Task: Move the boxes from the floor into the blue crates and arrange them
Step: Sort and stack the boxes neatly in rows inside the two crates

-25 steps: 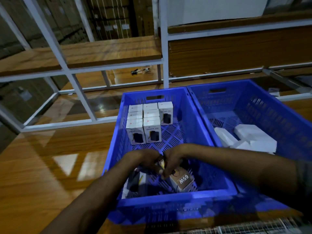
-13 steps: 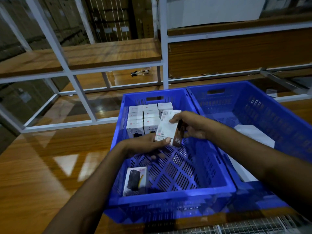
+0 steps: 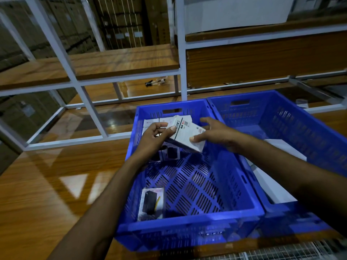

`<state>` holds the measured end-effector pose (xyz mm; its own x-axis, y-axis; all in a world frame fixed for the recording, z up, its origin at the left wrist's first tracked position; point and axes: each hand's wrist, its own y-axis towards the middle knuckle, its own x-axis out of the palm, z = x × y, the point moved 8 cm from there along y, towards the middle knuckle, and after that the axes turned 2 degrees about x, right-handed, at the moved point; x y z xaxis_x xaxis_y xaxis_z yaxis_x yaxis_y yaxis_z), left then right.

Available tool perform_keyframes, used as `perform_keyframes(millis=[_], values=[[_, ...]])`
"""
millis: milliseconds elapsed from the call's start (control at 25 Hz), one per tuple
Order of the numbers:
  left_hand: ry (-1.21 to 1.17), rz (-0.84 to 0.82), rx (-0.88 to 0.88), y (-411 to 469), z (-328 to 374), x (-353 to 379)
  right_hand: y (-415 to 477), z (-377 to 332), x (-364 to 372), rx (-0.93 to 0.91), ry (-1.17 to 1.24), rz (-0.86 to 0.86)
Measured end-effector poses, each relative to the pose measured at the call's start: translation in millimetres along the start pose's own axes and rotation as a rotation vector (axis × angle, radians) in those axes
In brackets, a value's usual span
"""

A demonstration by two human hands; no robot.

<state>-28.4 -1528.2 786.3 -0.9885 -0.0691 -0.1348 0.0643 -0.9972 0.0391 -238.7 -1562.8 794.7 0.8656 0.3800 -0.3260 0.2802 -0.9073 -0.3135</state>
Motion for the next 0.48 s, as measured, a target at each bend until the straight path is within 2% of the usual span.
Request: perform_keyframes(millis=[80, 200, 320, 400, 480], values=[[0.066, -0.001, 0.046, -3, 6, 1, -10, -15, 4, -0.115, -0.105, -0.035], [0.077, 0.028, 0.066, -8, 10, 0, -23, -24, 20, -0.217, -0.2, -0.222], [0.014, -0.072, -0.047, -11, 5, 13, -27, -23, 35, -0.173, -0.088, -0.369], [-0.126, -0.097, -0.131, -11, 1, 15, -22, -20, 33, -0.109, 0.067, -0.382], [-0.246, -0.122, -0.143, -8, -2, 14, -16, -16, 25, -0.041, 0.205, -0.352]])
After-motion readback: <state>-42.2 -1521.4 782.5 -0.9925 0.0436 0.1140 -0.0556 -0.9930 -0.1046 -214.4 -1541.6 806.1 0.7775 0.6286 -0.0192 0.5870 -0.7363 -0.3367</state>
